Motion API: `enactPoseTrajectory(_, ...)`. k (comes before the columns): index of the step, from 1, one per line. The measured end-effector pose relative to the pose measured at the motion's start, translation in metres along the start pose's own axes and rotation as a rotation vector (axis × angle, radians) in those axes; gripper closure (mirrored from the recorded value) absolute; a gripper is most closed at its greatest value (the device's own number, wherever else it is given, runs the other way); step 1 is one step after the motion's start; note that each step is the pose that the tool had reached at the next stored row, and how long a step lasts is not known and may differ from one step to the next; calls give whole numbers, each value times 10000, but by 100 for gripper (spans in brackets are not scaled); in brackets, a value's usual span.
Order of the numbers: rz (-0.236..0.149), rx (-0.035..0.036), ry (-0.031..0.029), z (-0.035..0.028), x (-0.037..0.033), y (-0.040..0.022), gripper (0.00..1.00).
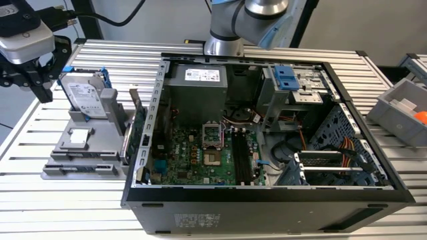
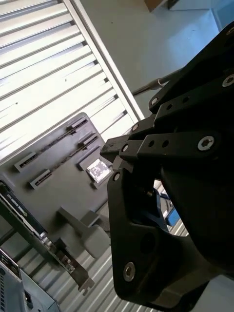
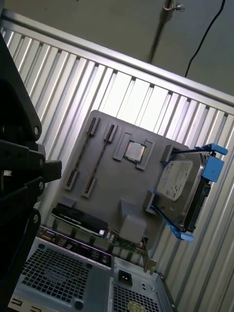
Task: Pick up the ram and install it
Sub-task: 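Pick up the ram and move it above insertion slot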
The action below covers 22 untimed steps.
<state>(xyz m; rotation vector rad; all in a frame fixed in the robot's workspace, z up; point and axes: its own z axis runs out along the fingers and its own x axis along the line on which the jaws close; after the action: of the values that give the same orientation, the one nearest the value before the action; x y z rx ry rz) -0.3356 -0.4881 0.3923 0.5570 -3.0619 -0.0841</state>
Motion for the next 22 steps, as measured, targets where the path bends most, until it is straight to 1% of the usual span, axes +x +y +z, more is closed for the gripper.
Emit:
enactPoseTrajectory(1, -126, 3, 7, 0, 0, 0, 100)
enactPoseTrajectory(5, -337, 7, 20, 0, 0, 0, 100)
enactPoseTrajectory(9, -387, 8, 23, 0, 1, 0, 100)
enactPoseTrajectory(10, -450, 9, 28, -1, 1, 0, 100)
enactPoseTrajectory(12, -676, 13, 39, 0, 2, 1, 100)
enactPoseTrajectory(15, -1145, 25, 59, 0, 2, 1, 100)
enactPoseTrajectory(17, -1404, 52, 27, -1, 2, 1, 100)
enactPoseTrajectory(20, -1761, 97, -41, -1, 1, 1, 100)
enactPoseTrajectory(22, -1971, 101, -36, 0, 2, 1, 100)
